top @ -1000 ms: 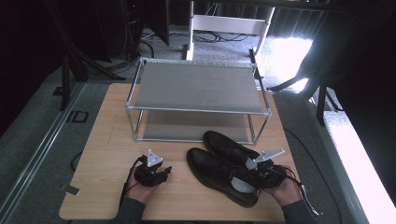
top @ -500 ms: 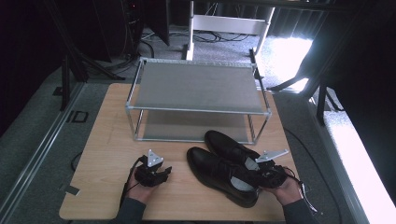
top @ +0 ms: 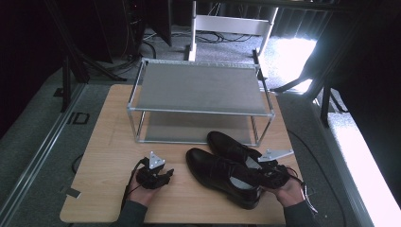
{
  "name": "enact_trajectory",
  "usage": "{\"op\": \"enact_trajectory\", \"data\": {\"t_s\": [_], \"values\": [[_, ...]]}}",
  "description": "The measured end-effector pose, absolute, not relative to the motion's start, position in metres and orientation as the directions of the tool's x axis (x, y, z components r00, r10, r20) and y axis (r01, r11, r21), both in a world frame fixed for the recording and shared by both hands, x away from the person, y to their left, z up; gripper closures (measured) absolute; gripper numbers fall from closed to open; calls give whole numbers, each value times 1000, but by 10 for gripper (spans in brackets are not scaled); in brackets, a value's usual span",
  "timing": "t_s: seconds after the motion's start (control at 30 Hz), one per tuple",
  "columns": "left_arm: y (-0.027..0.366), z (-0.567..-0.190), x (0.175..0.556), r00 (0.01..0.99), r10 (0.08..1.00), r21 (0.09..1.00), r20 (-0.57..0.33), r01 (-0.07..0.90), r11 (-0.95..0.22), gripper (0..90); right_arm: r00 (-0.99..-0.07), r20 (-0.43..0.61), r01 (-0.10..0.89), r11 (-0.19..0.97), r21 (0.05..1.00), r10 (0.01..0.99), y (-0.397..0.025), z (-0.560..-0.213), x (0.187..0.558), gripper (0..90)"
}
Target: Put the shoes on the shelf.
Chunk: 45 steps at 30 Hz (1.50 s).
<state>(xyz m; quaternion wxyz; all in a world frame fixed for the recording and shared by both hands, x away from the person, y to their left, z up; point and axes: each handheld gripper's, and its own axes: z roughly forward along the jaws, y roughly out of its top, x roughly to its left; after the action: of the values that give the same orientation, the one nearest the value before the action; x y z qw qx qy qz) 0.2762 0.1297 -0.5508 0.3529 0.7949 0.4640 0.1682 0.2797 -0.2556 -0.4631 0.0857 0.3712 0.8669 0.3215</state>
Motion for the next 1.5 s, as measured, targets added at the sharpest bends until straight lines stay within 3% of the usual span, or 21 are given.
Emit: {"op": "enact_trajectory", "data": {"t_s": [0.37, 0.67, 0.8, 1.27, 1.5], "values": [[122, -545, 276, 523, 847, 737, -90, 608, -297, 545, -612, 84, 629, 419, 655, 787, -226, -456, 317, 806], [74, -518, 287, 615, 783, 791, -95, 524, -315, 550, -513, 10, 642, 376, 668, 858, -178, -462, 340, 807], [56, -513, 296, 648, 755, 800, -103, 505, -324, 549, -480, 28, 646, 332, 687, 877, -165, -465, 349, 806], [48, -522, 341, 584, 809, 770, -70, 547, -328, 652, -353, 31, 662, 226, 714, 935, -136, -480, 372, 805], [59, -520, 355, 571, 820, 768, -46, 545, -336, 657, -303, 56, 671, 171, 721, 951, -120, -480, 379, 803]]}}
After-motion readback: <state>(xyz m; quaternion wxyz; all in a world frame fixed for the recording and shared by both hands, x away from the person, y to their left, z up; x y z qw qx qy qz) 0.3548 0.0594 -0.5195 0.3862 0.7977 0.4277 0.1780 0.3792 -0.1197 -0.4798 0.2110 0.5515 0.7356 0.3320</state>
